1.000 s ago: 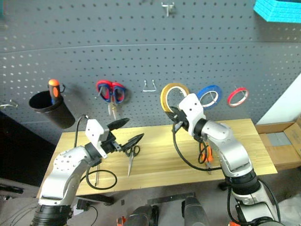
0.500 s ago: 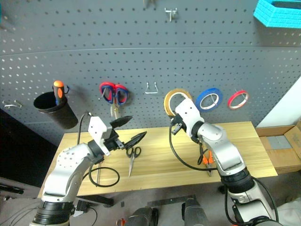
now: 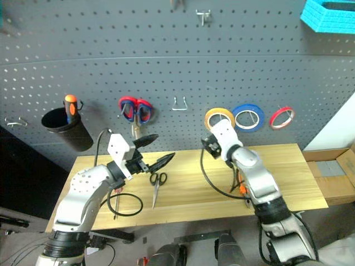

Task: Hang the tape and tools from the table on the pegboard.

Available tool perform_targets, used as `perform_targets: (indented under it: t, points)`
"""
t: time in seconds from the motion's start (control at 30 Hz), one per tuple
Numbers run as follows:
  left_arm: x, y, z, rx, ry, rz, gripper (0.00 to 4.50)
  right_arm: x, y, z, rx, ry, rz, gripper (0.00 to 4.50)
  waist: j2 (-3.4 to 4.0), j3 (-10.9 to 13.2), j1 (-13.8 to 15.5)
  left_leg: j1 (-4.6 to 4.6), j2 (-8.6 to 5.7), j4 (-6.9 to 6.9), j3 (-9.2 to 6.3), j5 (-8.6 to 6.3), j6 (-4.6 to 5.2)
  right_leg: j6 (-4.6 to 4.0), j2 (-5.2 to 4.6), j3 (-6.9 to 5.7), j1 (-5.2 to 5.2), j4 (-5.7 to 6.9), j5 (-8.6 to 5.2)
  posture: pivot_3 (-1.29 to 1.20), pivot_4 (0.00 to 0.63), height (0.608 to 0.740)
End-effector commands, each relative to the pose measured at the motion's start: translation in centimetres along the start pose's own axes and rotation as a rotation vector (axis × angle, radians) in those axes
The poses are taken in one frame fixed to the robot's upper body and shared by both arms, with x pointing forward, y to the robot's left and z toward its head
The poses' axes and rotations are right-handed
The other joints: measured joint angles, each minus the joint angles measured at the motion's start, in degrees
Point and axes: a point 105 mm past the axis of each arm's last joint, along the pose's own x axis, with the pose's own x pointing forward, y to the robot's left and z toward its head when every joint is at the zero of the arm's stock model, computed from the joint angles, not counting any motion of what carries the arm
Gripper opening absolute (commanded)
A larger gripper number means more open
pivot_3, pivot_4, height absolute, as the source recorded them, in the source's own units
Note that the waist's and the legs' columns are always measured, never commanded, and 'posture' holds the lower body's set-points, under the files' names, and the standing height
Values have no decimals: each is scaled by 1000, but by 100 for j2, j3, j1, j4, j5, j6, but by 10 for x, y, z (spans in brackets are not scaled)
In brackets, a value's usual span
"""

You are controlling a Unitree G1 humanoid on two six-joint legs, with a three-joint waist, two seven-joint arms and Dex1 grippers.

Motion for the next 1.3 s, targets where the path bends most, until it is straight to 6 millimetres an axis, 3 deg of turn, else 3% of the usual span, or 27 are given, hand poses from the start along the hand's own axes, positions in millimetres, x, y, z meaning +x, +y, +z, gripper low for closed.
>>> perform_targets:
  t: [0.03,0.1,0.17,0.2,0.27,0.43,0.63,1.1,1.2,1.3]
  points:
    - [5,-14,-8,30,25,-76,4321,-47,10,-12,92,71,126,4476,0,5,-9,1,1,0,1,-4,6,0,0,0,3,-3,0,-233,202,740]
    - [6,-29,-25,35,91,-151,4321,-69,10,-56,171,287,114,4476,2,19,-17,5,3,1,2,-10,17,1,0,-2,13,-6,-1,-243,223,740]
    - [1,-44,-47,36,163,-227,4321,-77,-3,-97,315,472,-36,4476,-1,43,-79,32,8,0,3,-11,20,-1,0,-4,47,-10,-5,-244,234,740]
    - [-2,-49,-56,4,184,-238,4321,-78,-10,-110,466,525,-125,4476,-6,57,-144,61,16,-2,15,-12,21,-12,2,-1,70,-14,-13,-247,239,740]
    - [-8,-53,-63,4,204,-259,4321,-76,-20,-125,563,600,-256,4476,1,89,-239,119,29,-7,32,-15,24,-9,3,16,113,-6,-48,-250,254,740]
    - [-16,-58,-66,-15,227,-272,4321,-55,-16,-130,541,644,-300,4476,33,215,-264,109,37,6,46,-9,27,24,-5,16,107,0,-29,-230,275,740]
    - [-29,-66,-62,-38,251,-295,4321,-45,-18,-133,556,651,-356,4476,40,278,-259,93,31,-4,52,-35,56,6,-18,10,93,-10,-21,-195,285,740]
    - [-28,-67,-45,-57,222,-269,4321,-23,-21,-154,577,678,-391,4476,21,362,-184,95,31,-4,55,-34,55,27,-21,-5,93,-11,-34,-164,286,740]
    - [-28,-66,-43,-55,220,-266,4321,-21,-21,-157,577,680,-398,3891,18,364,-182,94,31,-5,53,-34,55,24,-21,-4,93,-12,-33,-161,289,740]
    - [-27,-65,-43,-53,221,-265,4321,-24,-21,-160,582,703,-411,2929,15,366,-183,95,32,-5,53,-34,55,29,-21,-4,94,-12,-36,-161,287,740]
